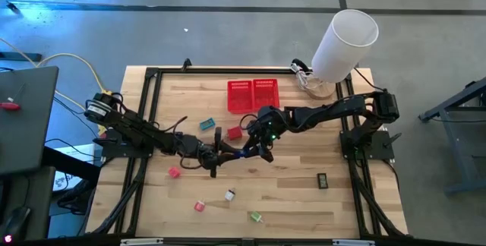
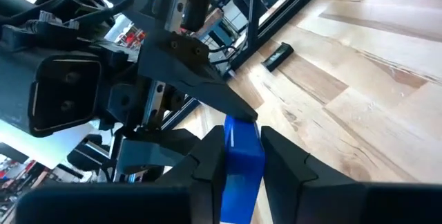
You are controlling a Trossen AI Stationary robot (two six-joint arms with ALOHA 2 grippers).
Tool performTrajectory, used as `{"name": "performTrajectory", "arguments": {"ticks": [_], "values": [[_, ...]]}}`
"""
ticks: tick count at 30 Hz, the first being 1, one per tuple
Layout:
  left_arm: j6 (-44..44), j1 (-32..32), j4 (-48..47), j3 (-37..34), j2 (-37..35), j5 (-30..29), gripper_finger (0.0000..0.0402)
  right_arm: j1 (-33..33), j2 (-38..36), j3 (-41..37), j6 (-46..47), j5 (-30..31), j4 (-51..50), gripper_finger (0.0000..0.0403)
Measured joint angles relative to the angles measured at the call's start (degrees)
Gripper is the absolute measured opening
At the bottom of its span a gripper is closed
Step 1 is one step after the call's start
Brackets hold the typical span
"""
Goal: Pick & Place Office items
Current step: Put the blue digital clock into the left red bin
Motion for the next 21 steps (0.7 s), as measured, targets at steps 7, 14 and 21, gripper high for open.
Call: {"name": "performTrajectory", "arguments": {"ticks": [7, 14, 21], "values": [[-2.4, -1.0, -0.6, 0.0, 0.0, -3.9, 0.0058, 0.1, 0.0, 0.0, -2.2, 7.5, -2.0, 0.0205], [-4.2, -1.4, -1.6, 0.0, 0.0, -5.2, 0.0058, 0.3, 0.0, 0.0, -5.3, 10.3, -2.2, 0.0246], [-4.1, -2.3, -1.7, 0.0, 0.0, -6.5, 0.0058, 1.7, -2.9, 0.0, -8.4, 12.7, -6.0, 0.0254]]}}
